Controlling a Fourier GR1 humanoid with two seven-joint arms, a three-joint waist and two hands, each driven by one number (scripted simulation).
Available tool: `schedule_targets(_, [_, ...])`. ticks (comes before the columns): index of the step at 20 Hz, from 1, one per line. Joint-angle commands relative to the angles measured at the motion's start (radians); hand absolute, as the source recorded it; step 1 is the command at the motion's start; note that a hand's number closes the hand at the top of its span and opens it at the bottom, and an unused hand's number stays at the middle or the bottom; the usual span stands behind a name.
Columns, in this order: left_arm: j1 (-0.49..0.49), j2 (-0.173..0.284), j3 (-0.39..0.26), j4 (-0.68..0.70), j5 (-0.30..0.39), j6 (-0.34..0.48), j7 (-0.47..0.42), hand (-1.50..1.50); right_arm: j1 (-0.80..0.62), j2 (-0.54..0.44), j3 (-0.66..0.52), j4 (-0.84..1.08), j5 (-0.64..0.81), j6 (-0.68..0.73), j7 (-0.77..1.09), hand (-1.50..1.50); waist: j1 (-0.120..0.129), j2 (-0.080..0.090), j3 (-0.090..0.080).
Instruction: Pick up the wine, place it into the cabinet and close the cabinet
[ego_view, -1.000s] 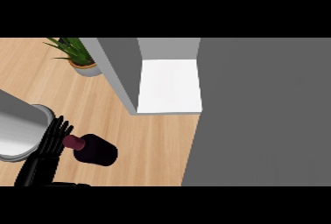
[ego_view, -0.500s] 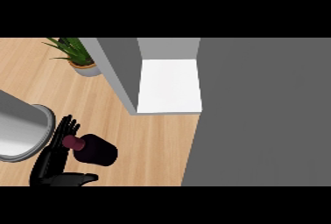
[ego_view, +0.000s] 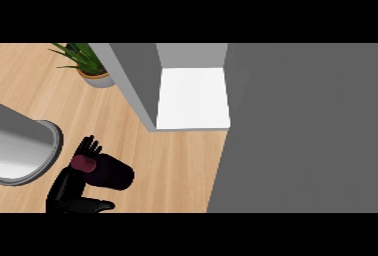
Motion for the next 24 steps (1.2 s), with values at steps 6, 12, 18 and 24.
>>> schedule_targets(6, [-0.042, -0.012, -0.016, 0.185, -0.043, -0.030, -0.144, -1.50, 0.072, -0.046, 0.056, -0.151, 0.120, -0.014, -0.008, -1.50, 0.008, 0.001, 0.001])
schedule_targets(12, [-0.095, -0.008, 0.003, 0.260, -0.042, -0.032, -0.227, -1.50, 0.051, -0.067, 0.032, -0.164, 0.124, -0.040, 0.033, -1.50, 0.006, 0.001, 0.000])
schedule_targets(18, [-0.106, -0.035, -0.002, 0.214, -0.001, -0.042, -0.158, 1.50, 0.116, -0.106, 0.023, -0.178, 0.070, -0.017, -0.033, -1.50, 0.013, 0.001, 0.002])
schedule_targets(24, [-0.106, -0.043, -0.010, 0.213, -0.045, 0.023, -0.263, 1.50, 0.102, -0.104, 0.055, -0.190, 0.102, -0.056, -0.012, -1.50, 0.009, -0.001, 0.002])
